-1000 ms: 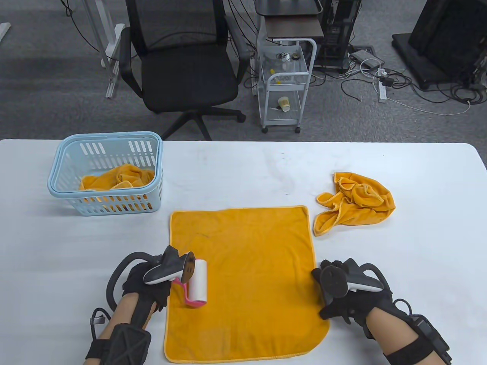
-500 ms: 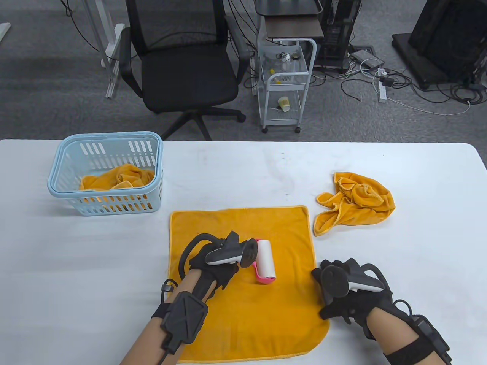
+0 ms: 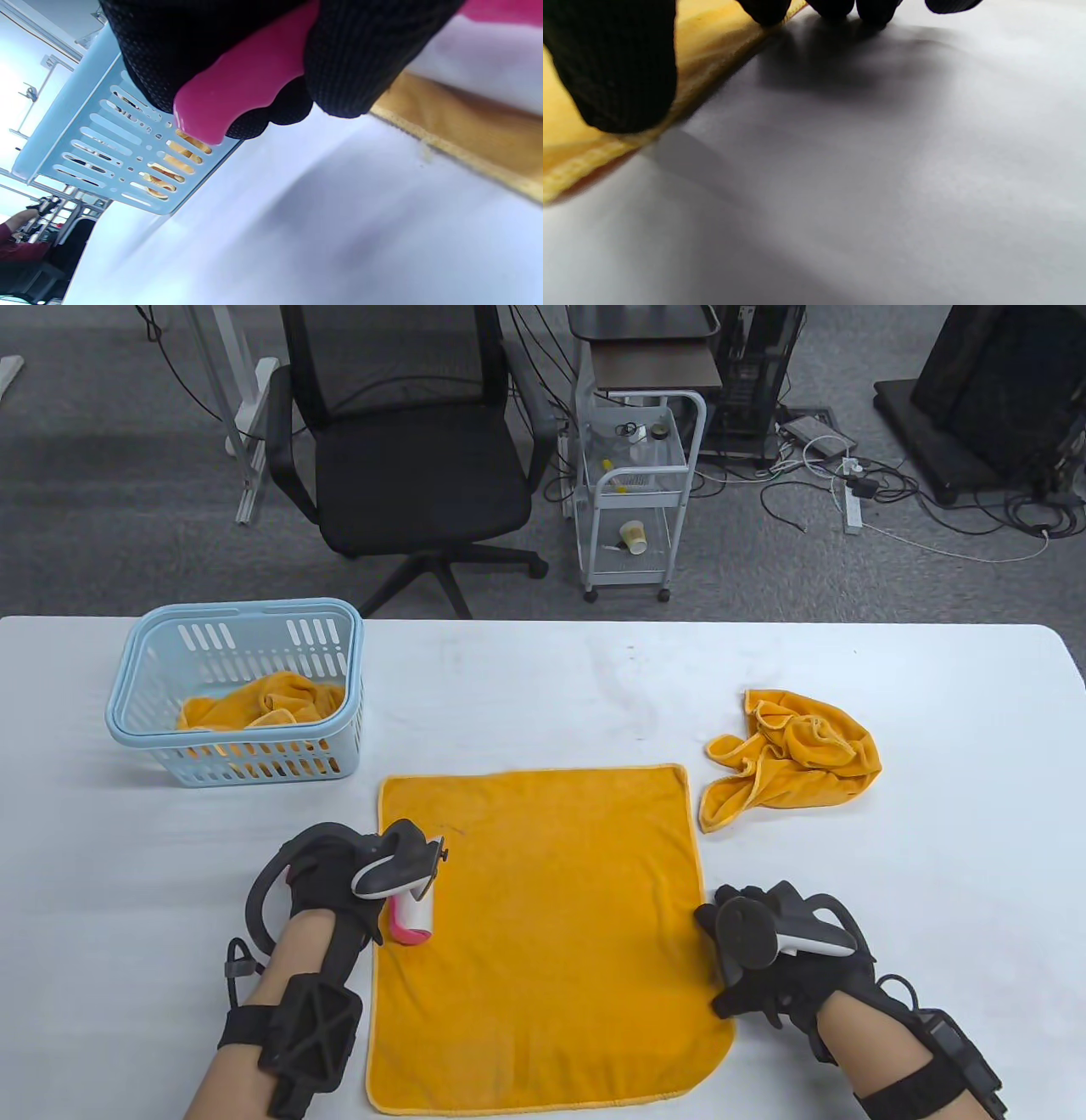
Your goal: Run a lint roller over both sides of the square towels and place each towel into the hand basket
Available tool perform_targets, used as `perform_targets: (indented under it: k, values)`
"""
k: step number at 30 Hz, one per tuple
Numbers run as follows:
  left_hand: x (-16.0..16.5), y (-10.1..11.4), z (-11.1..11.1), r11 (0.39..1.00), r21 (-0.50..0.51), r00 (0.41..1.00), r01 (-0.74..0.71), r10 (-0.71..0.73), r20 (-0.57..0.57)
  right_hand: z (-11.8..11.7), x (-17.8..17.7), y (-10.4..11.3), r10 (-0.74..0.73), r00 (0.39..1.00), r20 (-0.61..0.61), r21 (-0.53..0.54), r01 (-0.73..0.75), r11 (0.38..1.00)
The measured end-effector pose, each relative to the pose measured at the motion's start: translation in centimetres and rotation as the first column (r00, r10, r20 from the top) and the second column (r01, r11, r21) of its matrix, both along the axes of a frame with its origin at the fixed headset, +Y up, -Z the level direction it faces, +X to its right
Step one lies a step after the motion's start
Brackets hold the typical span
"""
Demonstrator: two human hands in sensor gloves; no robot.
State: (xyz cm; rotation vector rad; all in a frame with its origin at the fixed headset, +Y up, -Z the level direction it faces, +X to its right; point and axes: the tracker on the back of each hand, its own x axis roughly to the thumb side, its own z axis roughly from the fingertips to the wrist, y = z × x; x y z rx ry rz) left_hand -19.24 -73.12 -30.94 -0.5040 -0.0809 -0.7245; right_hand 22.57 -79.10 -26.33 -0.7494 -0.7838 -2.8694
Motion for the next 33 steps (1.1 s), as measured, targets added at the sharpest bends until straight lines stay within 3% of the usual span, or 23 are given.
perform_targets:
  k: [2, 5, 9, 12, 17, 21, 27, 29, 33]
  values:
    - [1.2, 0.7, -0.1, 0.985, -0.013, 0.985, -0.170, 0.170, 0.010, 0.0, 0.0, 0.0, -0.002, 1.000, 0.001, -0.001, 0.002, 1.000]
    - [5.4, 0.5, -0.8, 0.922, -0.033, 0.917, -0.385, 0.386, 0.095, 0.0, 0.0, 0.0, -0.003, 1.000, 0.002, -0.002, 0.003, 1.000]
    - [11.3, -0.5, -1.6, 0.864, -0.049, 0.841, -0.500, 0.499, 0.212, 0.0, 0.0, 0.0, -0.005, 1.000, 0.003, -0.003, 0.005, 1.000]
    - [13.2, -1.7, -2.2, 0.863, -0.032, 0.834, -0.505, 0.497, 0.240, 0.0, 0.1, 0.0, -0.006, 1.000, 0.004, -0.004, 0.006, 1.000]
    - [11.4, -2.1, -2.9, 0.913, 0.065, 0.901, -0.403, 0.383, 0.205, -0.1, 0.1, 0.0, -0.006, 1.000, 0.004, -0.005, 0.006, 1.000]
    - [7.1, -1.3, -2.9, 0.978, 0.150, 0.982, -0.148, 0.128, 0.137, -0.1, 0.1, 0.0, -0.005, 1.000, 0.004, -0.005, 0.005, 1.000]
    - [1.3, 0.2, -2.3, 0.982, 0.160, 0.995, 0.100, -0.099, -0.008, -0.1, 0.0, 0.0, -0.002, 1.000, 0.000, -0.004, 0.002, 1.000]
    - [0.7, 0.5, -2.3, 0.986, 0.149, 0.998, 0.069, -0.067, -0.018, -0.1, 0.0, -0.1, -0.002, 1.000, -0.001, -0.004, 0.002, 1.000]
    - [2.9, 0.9, -2.2, 0.968, 0.123, 0.976, -0.219, 0.216, 0.035, -0.1, 0.0, -0.1, -0.003, 1.000, -0.001, -0.004, 0.003, 1.000]
